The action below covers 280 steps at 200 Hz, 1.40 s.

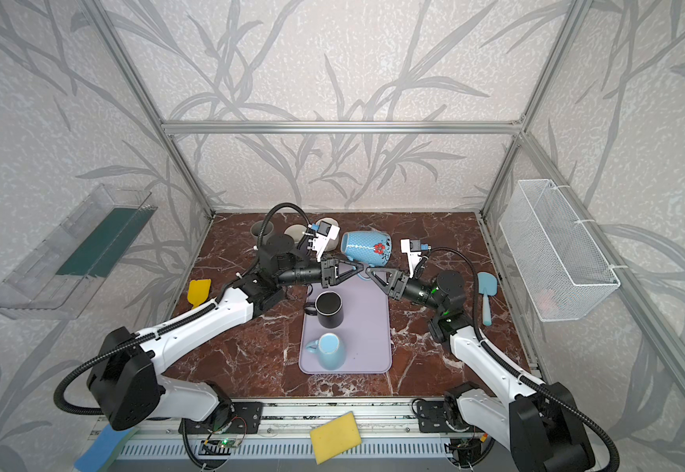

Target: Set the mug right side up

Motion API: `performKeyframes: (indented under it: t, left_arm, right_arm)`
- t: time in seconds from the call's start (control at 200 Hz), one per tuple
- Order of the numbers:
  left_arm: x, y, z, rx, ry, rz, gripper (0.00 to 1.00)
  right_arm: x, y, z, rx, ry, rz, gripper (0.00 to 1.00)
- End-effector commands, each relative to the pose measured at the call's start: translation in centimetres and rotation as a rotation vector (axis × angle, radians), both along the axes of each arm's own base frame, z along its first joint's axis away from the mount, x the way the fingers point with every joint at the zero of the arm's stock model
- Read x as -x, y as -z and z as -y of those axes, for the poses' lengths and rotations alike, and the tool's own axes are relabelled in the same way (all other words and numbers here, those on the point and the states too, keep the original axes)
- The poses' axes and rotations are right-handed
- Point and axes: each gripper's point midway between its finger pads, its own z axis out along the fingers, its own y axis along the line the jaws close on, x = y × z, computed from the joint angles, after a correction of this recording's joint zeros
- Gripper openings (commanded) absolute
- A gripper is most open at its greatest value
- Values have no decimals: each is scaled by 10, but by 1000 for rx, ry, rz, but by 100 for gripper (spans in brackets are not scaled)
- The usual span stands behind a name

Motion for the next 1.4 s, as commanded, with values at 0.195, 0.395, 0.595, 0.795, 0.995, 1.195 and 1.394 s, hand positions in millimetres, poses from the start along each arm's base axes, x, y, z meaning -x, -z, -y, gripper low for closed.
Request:
performKeyframes:
  t: [0.195, 0.395, 0.595, 0.795, 0.995, 1.195, 1.394]
  left_arm:
    - [-10, -1, -19, -63, -110, 74, 21]
    - [-12, 4, -22, -87, -131, 69, 21]
    - [-11, 13, -29, -140, -158, 70, 21]
    - [-11, 21, -37, -184, -190, 70, 21]
    - [-13, 30, -40, -222, -206, 67, 21]
    - [-14, 33, -41, -227, -210, 63, 24]
    - [-13, 31, -38, -215, -196, 62, 33]
  right_arm:
    - [-6, -11, 12, 57, 100, 28, 0]
    - [-8, -3, 14, 79, 117, -2, 0]
    - [-12, 5, 16, 114, 140, -34, 0]
    - [-16, 14, 19, 139, 168, -68, 0]
    - [-16, 13, 19, 134, 168, -69, 0]
    - [-14, 10, 19, 129, 164, -63, 0]
    - [-13, 9, 18, 121, 154, -58, 0]
